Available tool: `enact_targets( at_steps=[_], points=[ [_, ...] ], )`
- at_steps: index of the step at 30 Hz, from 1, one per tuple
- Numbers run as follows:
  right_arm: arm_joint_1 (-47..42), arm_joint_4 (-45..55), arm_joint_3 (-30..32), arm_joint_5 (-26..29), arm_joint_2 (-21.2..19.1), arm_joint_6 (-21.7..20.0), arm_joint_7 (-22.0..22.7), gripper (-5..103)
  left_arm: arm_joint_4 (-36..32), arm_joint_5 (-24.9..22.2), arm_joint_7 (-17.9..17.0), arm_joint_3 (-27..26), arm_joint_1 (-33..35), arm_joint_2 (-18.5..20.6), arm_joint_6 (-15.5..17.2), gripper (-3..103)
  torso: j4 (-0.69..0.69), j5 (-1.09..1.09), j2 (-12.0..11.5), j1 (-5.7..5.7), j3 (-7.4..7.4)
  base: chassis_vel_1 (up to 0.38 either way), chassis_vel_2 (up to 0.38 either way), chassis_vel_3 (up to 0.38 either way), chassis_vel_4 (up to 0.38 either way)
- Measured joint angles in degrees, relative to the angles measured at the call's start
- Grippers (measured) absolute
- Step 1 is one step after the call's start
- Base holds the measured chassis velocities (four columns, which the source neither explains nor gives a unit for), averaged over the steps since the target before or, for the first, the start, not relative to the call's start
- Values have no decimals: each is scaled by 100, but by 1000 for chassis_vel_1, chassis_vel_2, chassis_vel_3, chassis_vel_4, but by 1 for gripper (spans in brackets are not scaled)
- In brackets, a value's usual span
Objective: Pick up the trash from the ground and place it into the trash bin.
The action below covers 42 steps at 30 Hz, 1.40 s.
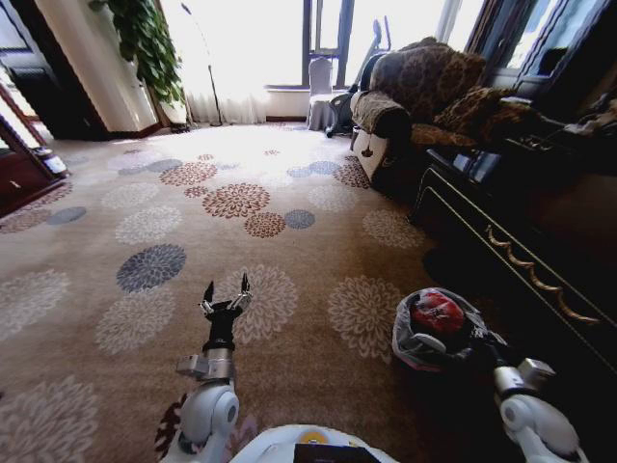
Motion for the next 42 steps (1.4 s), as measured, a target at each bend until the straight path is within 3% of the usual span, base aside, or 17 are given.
enact_targets(
  at_steps=[7,8,10,11,12,14,16,17,19,25,31,42],
  points=[
    [-142,-7,173,124,44,193,0,37,-9,17,64,17,4,-6,-4,100,2,4,0,0,0,0,0,0,0],
    [-142,-7,173,124,44,193,0,37,-9,17,64,17,4,-6,-4,100,2,4,0,0,0,0,0,0,0],
    [-214,117,268,130,103,221,0,48,-30,17,70,13,11,-4,-4,100,2,4,0,0,0,0,0,0,0],
    [-234,149,289,128,117,235,0,48,-32,17,70,12,13,-3,-5,100,3,5,0,0,0,0,0,0,0],
    [-359,327,404,112,188,357,0,59,-49,17,72,2,21,4,-4,100,2,4,0,0,0,0,0,0,0],
    [-431,416,450,111,222,463,0,59,-58,17,73,1,23,8,-4,100,2,4,0,0,0,0,0,0,0],
    [-582,606,514,106,288,800,0,70,-79,11,112,-2,30,19,-4,100,2,5,0,0,0,0,0,0,0],
    [-582,606,514,106,288,800,0,70,-79,11,112,-2,30,19,-4,100,2,5,0,0,0,0,0,0,0],
    [-1020,1270,707,76,470,1264,1,81,-142,18,225,-9,71,81,-5,100,1,1,0,0,0,0,0,0,0],
    [-1350,2209,778,133,698,1354,0,98,-240,45,302,-23,167,162,-5,100,3,3,0,0,0,0,0,0,0],
    [-1414,3103,391,-200,1076,1461,0,100,-374,101,321,-16,288,91,-29,100,3,3,1,0,1,0,0,0,0],
    [-1271,3487,-789,-1006,1434,1303,0,100,-448,219,343,19,366,-35,-114,100,3,5,0,0,1,16,-3,-27,1]
  ],
)
